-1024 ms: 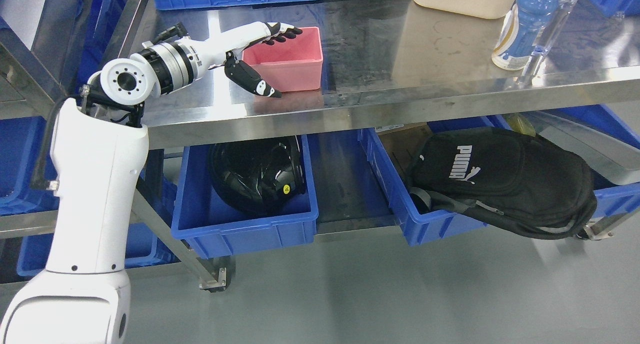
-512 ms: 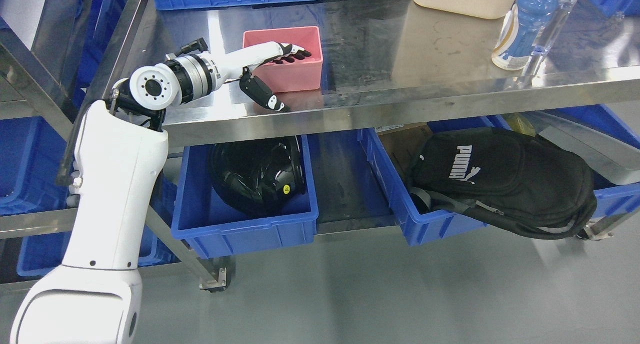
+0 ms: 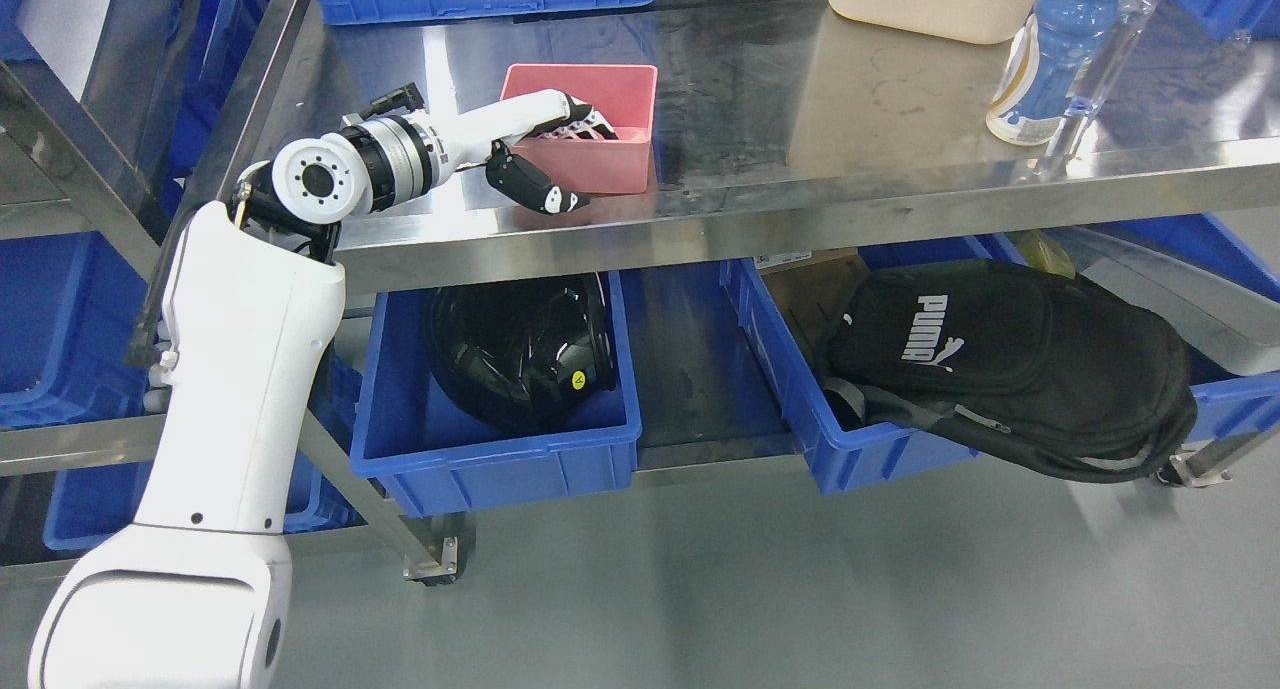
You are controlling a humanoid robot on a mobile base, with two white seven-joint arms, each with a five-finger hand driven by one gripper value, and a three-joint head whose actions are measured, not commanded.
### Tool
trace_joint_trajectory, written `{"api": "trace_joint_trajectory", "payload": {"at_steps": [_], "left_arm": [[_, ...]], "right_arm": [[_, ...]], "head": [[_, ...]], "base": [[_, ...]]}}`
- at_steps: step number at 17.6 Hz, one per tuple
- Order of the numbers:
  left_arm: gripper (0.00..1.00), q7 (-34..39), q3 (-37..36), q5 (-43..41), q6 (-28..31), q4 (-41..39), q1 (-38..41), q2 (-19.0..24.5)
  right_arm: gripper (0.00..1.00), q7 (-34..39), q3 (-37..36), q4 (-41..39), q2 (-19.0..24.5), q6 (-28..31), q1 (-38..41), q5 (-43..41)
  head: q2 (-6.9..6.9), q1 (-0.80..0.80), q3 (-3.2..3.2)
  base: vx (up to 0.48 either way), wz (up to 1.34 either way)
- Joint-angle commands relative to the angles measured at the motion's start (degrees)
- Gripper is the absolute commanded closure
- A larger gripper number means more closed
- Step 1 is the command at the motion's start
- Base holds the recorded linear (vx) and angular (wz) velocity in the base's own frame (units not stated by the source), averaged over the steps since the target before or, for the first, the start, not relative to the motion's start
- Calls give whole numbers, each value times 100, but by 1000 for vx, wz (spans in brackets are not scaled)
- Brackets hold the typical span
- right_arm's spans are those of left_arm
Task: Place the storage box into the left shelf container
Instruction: 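Close the left hand on the pink box rim and tilt it up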
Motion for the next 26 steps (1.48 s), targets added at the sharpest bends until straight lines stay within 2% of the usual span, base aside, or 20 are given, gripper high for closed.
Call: {"api": "trace_joint_trajectory", "payload": {"at_steps": [1, 5, 8, 10, 13, 17, 21, 26], "left_arm": [[81, -59, 727, 18, -262, 279, -99, -108], [99, -112, 1106, 27, -640, 279, -91, -108], [100, -130, 1264, 70, -694, 279, -73, -117], [100, -130, 1667, 184, -668, 306, -64, -361], [100, -130, 2326, 464, -606, 533, -11, -421], [100, -138, 2469, 1133, -272, 684, 15, -421], [100, -68, 2662, 1870, -88, 763, 15, -421], [100, 169, 2750, 3627, 124, 745, 50, -421]], "right_arm": [[0, 0, -26, -100, -100, -3, 70, 9], [0, 0, -26, -100, -100, -3, 70, 9], [0, 0, -26, -100, -100, -3, 70, 9], [0, 0, -26, -100, -100, -3, 70, 9], [0, 0, -26, -100, -100, -3, 61, 9], [0, 0, -26, -100, -100, -3, 70, 9], [0, 0, -26, -100, -100, -3, 61, 9], [0, 0, -26, -100, -100, -3, 70, 9]], "head": [[0, 0, 0], [0, 0, 0], [0, 0, 0], [0, 0, 0], [0, 0, 0], [0, 0, 0], [0, 0, 0], [0, 0, 0]], "base": [[0, 0], [0, 0], [0, 0], [0, 0], [0, 0], [0, 4], [0, 0], [0, 0]]}}
